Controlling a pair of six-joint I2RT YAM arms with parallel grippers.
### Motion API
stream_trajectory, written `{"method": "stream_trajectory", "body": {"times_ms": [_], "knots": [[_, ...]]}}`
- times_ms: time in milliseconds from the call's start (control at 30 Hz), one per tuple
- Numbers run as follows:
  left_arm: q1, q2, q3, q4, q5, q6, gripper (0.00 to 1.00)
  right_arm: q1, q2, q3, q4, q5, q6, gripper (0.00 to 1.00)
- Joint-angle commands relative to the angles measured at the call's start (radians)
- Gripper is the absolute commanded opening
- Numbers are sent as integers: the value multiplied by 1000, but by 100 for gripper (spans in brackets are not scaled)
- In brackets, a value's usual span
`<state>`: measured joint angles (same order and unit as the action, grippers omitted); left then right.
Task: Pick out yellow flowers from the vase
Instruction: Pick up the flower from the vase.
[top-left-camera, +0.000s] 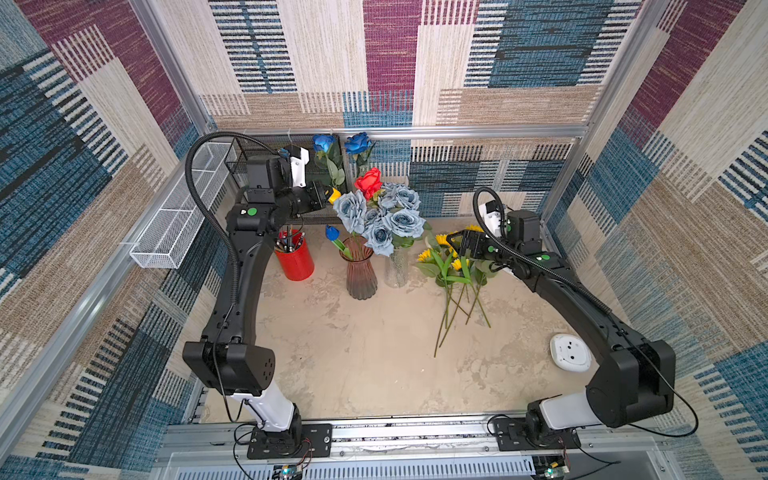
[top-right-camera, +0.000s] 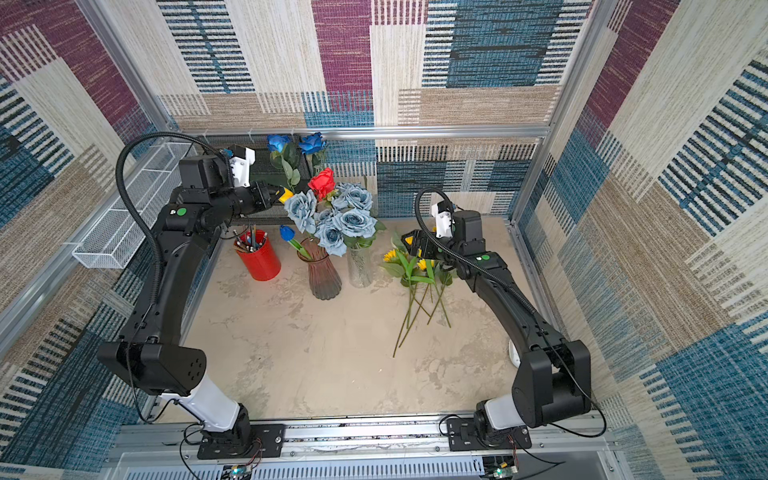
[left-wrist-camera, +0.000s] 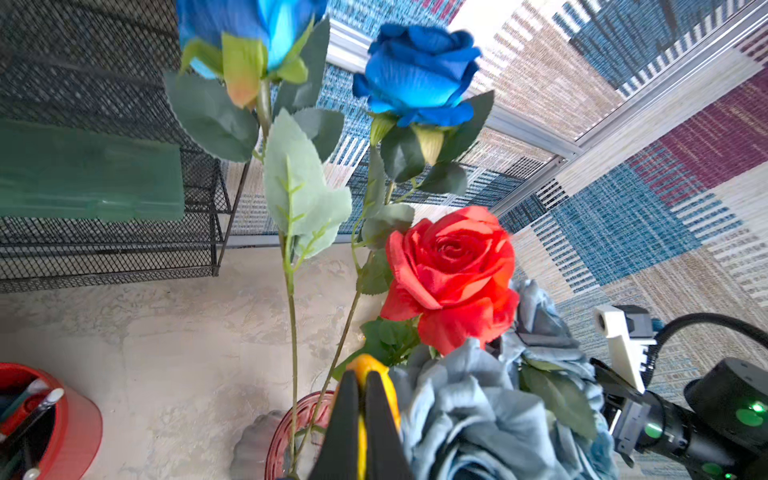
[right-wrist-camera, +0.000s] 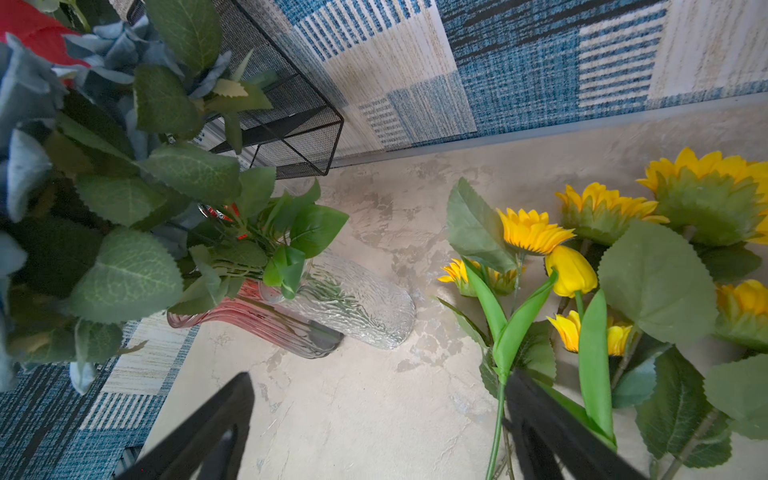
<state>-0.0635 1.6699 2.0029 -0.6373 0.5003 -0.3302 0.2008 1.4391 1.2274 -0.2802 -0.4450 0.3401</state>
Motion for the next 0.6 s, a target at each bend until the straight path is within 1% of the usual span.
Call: {"method": "stream_trajectory", "body": {"times_ms": [0,167,300,400,567], "knots": [[8,-26,32,30,6,-10,0,0,-13,-3,50,-12,1,96],[17,-45,121,21,43,-33,0,1,-13,-3,55,-17,4,96],[22,-58,210,-23,56,-33,0,0,-23,-2,56,-19,2,96],[29,-89,236,-25,63,-37,0,0,-34,-3,62,-15,-1,96],[36,-161,250,-34,21,0,0,3,-43,-11,79,-32,2,96]]}}
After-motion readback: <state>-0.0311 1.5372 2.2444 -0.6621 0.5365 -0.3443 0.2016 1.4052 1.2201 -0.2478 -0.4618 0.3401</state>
